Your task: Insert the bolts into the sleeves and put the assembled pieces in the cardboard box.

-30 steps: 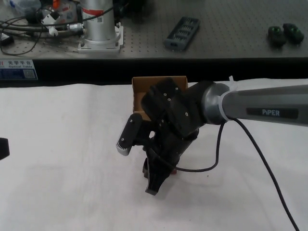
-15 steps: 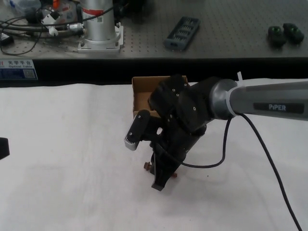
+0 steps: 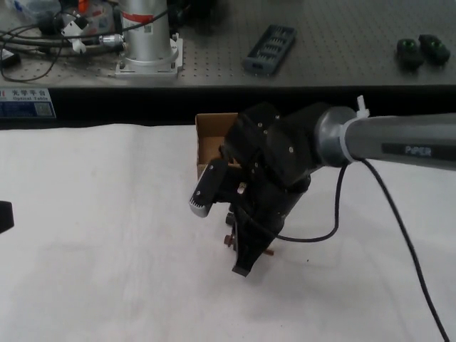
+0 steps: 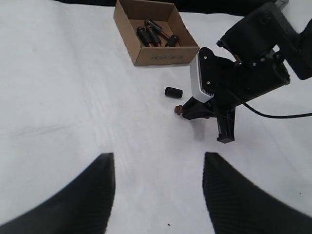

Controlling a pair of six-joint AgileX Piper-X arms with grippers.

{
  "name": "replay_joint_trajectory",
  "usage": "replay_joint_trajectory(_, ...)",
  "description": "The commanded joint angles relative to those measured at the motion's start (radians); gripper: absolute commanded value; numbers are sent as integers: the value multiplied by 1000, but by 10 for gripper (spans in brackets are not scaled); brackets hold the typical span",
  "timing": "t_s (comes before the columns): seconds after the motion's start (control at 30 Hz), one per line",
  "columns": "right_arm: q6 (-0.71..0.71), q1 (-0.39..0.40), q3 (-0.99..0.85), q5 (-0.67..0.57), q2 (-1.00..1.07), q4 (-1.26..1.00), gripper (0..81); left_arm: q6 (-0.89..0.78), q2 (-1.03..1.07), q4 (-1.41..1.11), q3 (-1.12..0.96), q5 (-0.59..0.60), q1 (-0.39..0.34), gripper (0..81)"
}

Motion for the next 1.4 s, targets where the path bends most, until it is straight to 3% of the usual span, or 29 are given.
replay_joint_trajectory(0.0,10,-9,-18,-1,-40,26,28,1,20,-71,-1,15,-3,398)
replay_joint_trajectory(0.13,22,-32,12,-6,-109,103,28,-8,67,-128,-1,71,-40,398)
replay_joint_trajectory(0.33,22,-80,143,-12,-253,106,28,89,192,-298,-1,76,-190,398)
replay_joint_trajectory(0.47,22,-113,247,-12,-370,104,28,250,329,-374,-4,65,-279,398)
replay_joint_trajectory(0.63,25,-156,366,-12,-533,104,28,594,509,-455,-35,-62,-386,398)
replay_joint_trajectory(0.73,60,-172,425,-21,-644,113,28,681,622,-543,-62,-74,-429,398)
replay_joint_trajectory(1.03,98,-179,544,-65,-923,140,28,888,941,-612,-253,-89,-513,398)
replay_joint_trajectory(1.37,112,-179,581,-75,-1005,139,28,1042,1210,-597,-464,-94,-536,398)
